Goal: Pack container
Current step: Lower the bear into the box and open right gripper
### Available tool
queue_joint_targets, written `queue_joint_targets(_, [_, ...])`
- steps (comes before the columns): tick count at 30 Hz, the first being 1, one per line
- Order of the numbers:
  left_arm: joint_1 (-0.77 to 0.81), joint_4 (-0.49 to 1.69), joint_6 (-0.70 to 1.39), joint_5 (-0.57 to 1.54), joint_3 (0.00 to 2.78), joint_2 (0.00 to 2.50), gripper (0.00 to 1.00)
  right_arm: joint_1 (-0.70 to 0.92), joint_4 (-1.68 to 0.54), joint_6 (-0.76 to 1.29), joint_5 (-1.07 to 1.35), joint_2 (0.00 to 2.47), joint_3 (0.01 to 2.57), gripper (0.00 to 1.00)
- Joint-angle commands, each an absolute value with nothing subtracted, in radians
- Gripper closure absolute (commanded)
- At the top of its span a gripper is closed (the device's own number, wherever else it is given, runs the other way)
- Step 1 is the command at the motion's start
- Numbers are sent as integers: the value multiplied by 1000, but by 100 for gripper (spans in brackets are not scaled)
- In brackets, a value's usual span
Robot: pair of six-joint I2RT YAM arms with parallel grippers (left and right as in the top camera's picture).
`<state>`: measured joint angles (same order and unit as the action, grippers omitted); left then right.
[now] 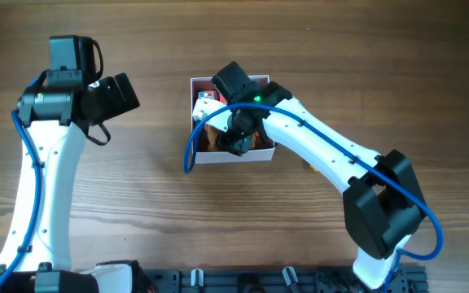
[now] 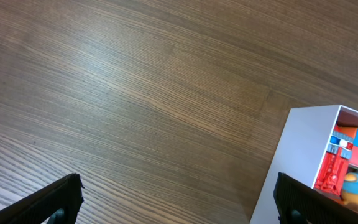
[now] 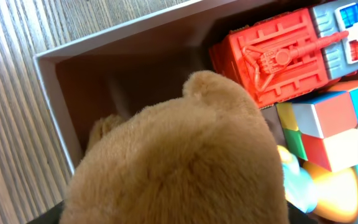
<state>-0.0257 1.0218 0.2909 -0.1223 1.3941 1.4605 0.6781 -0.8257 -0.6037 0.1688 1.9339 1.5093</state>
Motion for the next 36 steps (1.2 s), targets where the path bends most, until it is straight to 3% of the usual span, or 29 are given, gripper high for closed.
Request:
queue_joint_targets(1, [-31, 1022, 303, -124, 1391, 1470, 0, 685, -826, -599, 205, 1941, 1510, 29])
queue_joint_targets(9, [-31, 1021, 303, -124, 1391, 1470, 0, 685, -830, -645, 287, 1940, 1510, 27])
queue_joint_targets(13, [-31, 1022, 303, -124, 1391, 1470, 0, 685, -828, -659, 297, 1940, 1510, 16])
queue_joint_targets(15, [-31, 1021, 303, -124, 1391, 1470, 0, 684, -828, -654, 296, 1940, 1510, 1])
queue_joint_targets(16, [-31, 1021, 303, -124, 1391, 1470, 0, 684, -828, -654, 294, 1940, 1510, 0])
queue_joint_targets(23, [-31, 1021, 303, -124, 1391, 1470, 0, 684, -825, -654, 286, 1940, 1510, 1])
queue_joint_targets(28, [-31, 1021, 303, -124, 1391, 1470, 0, 684, -823, -616, 227, 1904, 1518, 20])
queue_joint_targets(31, [-31, 1014, 303, -124, 1391, 1470, 0, 684, -826, -471, 91, 1807, 1546, 18])
queue_joint_targets(34, [-31, 1015, 303, -124, 1391, 1470, 0, 662, -848, -217, -125, 1639, 1559, 26])
queue_joint_targets(36, [-31, 1014, 303, -124, 1391, 1470, 0, 601, -876, -52, -181, 1534, 1559, 17])
